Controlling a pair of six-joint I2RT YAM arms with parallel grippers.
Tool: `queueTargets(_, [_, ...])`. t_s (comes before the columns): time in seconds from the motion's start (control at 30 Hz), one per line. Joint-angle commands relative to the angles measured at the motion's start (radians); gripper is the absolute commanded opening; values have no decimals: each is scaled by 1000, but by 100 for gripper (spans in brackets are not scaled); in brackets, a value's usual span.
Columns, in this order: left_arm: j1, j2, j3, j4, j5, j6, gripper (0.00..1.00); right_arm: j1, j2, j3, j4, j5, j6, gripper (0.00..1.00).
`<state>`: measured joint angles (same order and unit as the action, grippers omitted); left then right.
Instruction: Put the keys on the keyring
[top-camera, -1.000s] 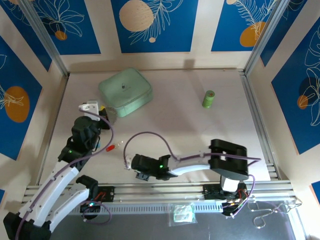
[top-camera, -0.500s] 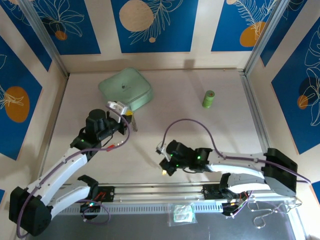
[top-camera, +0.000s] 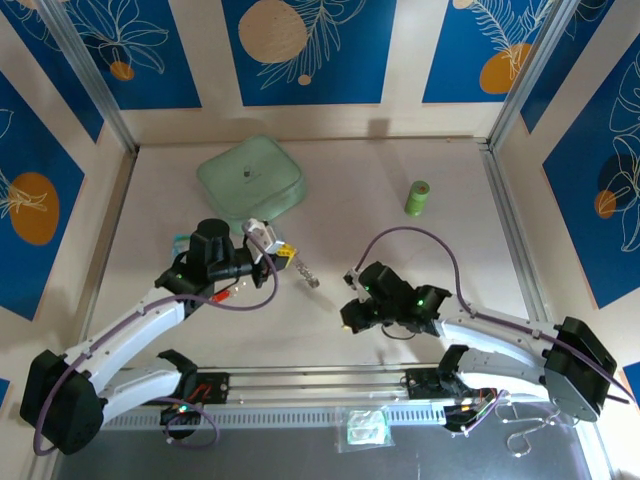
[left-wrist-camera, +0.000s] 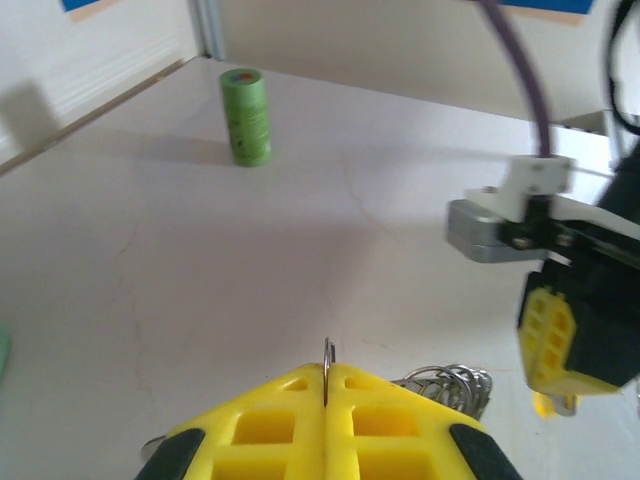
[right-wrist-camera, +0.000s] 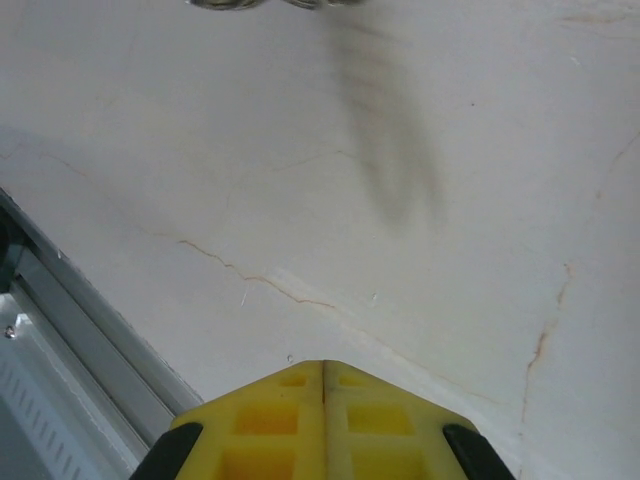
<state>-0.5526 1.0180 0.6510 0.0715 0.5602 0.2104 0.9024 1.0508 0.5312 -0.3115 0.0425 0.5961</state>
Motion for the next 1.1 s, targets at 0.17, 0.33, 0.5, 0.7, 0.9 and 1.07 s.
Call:
queueTargets(0.17, [-23, 4, -36, 96, 198, 132, 0, -78, 36, 32, 2, -279, -35, 0])
queueTargets(0.33, [-35, 3, -33, 47, 184, 206, 0, -92, 105, 54, -14, -327, -53, 0])
queueTargets(0.5, [-55, -2, -32, -8, 160, 264, 0, -113, 183, 83, -40, -261, -40, 0])
queueTargets(0.7, [-70, -7, -42, -46, 135, 300, 0, -157, 242, 107, -77, -204, -22, 0])
queueTargets(0.9, [-84, -4, -68, -27, 138, 290, 0, -215, 288, 100, -75, -208, -8, 0])
queueTargets(1.07, [-93, 4, -78, -9, 138, 286, 0, -240, 296, 95, -77, -204, 2, 3])
